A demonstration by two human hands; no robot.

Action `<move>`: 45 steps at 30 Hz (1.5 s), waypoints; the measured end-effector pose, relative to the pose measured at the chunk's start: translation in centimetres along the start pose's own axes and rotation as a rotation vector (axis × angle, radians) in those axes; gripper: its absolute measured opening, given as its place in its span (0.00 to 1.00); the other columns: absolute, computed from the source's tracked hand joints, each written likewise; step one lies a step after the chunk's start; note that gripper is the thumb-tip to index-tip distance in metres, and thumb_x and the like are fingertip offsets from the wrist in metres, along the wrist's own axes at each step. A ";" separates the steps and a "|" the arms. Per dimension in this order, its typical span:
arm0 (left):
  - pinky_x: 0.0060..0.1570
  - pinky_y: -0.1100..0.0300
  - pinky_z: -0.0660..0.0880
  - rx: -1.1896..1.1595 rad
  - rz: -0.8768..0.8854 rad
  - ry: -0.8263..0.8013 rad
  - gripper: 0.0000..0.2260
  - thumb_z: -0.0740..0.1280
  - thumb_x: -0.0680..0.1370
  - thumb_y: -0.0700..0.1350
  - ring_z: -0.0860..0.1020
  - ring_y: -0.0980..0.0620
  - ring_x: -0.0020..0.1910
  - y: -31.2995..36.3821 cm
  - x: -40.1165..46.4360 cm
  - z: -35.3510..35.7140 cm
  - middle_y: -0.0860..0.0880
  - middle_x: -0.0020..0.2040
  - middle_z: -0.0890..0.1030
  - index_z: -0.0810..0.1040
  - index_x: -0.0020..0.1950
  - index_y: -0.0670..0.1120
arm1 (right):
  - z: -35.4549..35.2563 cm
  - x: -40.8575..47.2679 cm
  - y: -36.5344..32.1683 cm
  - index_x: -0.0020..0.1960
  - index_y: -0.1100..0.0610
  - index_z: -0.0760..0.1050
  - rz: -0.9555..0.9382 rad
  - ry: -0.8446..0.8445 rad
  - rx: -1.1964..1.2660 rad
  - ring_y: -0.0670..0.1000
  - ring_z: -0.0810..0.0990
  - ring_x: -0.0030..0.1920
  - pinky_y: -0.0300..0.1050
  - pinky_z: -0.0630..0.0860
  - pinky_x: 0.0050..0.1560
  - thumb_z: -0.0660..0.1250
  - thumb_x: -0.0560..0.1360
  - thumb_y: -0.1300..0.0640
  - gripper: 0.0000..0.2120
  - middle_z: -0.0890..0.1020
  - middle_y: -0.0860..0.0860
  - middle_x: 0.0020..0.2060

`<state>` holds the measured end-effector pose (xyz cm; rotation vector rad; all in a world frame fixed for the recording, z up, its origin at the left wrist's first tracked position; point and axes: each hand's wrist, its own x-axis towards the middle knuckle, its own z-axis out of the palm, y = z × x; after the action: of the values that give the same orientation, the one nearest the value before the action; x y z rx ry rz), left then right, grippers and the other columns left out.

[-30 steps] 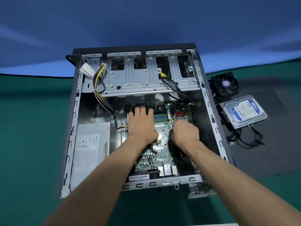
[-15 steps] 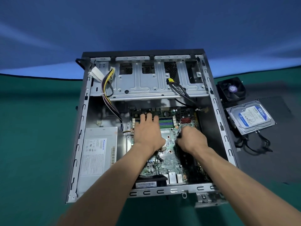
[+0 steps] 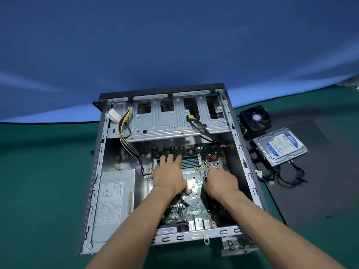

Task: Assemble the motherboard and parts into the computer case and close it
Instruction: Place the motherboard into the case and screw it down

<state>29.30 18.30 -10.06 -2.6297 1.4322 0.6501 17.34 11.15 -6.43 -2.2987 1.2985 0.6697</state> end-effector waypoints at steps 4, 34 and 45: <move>0.69 0.48 0.64 0.016 -0.005 -0.067 0.37 0.67 0.73 0.48 0.57 0.44 0.73 0.4 -0.8 -0.3 0.44 0.74 0.59 0.51 0.77 0.46 | -1.5 -1.4 0.9 0.53 0.57 0.76 -0.109 0.105 0.165 0.54 0.78 0.44 0.42 0.71 0.43 0.60 0.78 0.55 0.08 0.82 0.53 0.47; 0.27 0.59 0.57 -0.307 0.093 0.350 0.16 0.62 0.76 0.39 0.62 0.55 0.28 16.6 -2.7 -4.1 0.52 0.30 0.65 0.58 0.32 0.49 | 1.7 1.1 12.9 0.54 0.60 0.72 0.195 0.206 0.590 0.56 0.80 0.49 0.43 0.70 0.41 0.67 0.76 0.50 0.14 0.80 0.55 0.47; 0.28 0.56 0.58 -0.448 0.107 0.379 0.18 0.61 0.77 0.37 0.61 0.55 0.27 16.5 -1.9 -4.0 0.51 0.28 0.66 0.57 0.32 0.49 | 1.0 2.7 13.3 0.42 0.55 0.68 0.115 0.115 0.717 0.55 0.76 0.40 0.44 0.71 0.40 0.63 0.74 0.51 0.08 0.76 0.52 0.38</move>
<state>16.26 9.47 -3.52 -3.1775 1.7042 0.5563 6.77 3.56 -10.37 -1.6988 1.4328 0.0650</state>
